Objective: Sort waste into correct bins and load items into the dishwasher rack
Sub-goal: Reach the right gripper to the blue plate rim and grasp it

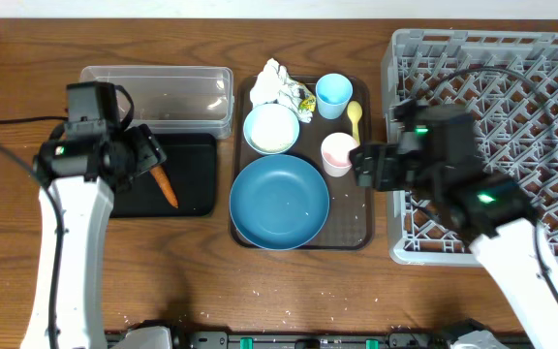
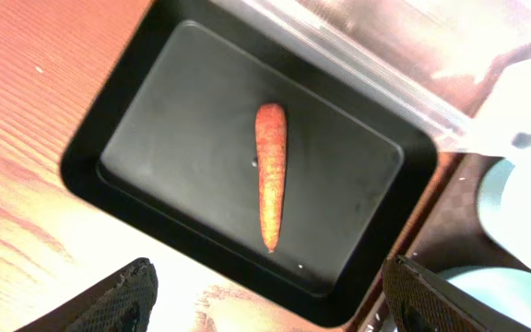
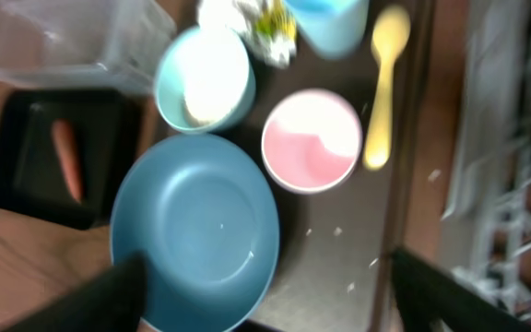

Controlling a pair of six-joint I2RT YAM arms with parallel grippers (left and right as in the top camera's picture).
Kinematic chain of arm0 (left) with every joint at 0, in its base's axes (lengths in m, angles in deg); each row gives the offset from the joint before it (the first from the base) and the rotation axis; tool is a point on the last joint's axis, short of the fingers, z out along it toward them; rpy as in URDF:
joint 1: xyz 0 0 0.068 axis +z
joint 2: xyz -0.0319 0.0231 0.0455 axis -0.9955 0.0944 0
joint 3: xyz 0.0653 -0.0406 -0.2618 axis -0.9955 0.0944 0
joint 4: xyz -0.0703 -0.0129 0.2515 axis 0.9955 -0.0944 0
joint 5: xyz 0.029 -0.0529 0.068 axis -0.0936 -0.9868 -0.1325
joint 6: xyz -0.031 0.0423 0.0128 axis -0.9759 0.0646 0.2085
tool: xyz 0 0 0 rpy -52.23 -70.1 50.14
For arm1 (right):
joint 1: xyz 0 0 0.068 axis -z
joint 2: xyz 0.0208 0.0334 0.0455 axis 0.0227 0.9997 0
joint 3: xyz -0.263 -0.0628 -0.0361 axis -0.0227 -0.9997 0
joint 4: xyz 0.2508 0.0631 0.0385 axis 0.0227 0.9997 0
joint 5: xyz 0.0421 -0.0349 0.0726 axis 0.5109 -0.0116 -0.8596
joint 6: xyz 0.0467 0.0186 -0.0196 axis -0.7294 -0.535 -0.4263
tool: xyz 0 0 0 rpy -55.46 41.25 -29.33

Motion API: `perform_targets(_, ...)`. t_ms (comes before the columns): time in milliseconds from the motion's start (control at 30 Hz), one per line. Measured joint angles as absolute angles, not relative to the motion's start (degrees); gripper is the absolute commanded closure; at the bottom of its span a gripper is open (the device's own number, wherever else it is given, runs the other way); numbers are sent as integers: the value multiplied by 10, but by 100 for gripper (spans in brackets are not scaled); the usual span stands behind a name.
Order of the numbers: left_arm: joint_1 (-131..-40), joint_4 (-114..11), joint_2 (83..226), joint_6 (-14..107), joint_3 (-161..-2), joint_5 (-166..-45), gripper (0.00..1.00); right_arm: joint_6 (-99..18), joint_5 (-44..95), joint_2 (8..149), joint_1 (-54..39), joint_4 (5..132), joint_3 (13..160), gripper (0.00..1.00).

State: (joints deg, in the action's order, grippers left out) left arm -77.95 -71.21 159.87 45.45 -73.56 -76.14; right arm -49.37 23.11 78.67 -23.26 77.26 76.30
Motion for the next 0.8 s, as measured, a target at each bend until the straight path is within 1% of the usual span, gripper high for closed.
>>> perform_targets(33,-779,-714,1590,455,-736,-761,18,-513,246,800,-249,772,763,41)
perform_targets(100,-779,-717,1579,455,-736,-760,18,-551,277,835,-286,767,763,46)
perform_targets(300,-779,-721,1586,455,-736,-760,18,-640,358,947,-379,769,763,48)
perform_targets(500,-779,-726,1591,455,-736,-754,18,-677,386,1052,-412,753,763,52)
perform_targets(567,-779,-730,1591,455,-736,-746,18,-683,390,1077,-416,748,763,55)
perform_targets(633,-779,-737,1592,455,-736,-738,18,-688,393,1095,-416,743,763,65)
perform_targets(667,-779,-739,1592,455,-736,-733,18,-689,395,1101,-415,741,763,69)
perform_targets(800,-779,-740,1592,455,-736,-725,18,-698,398,1105,-416,738,763,92)
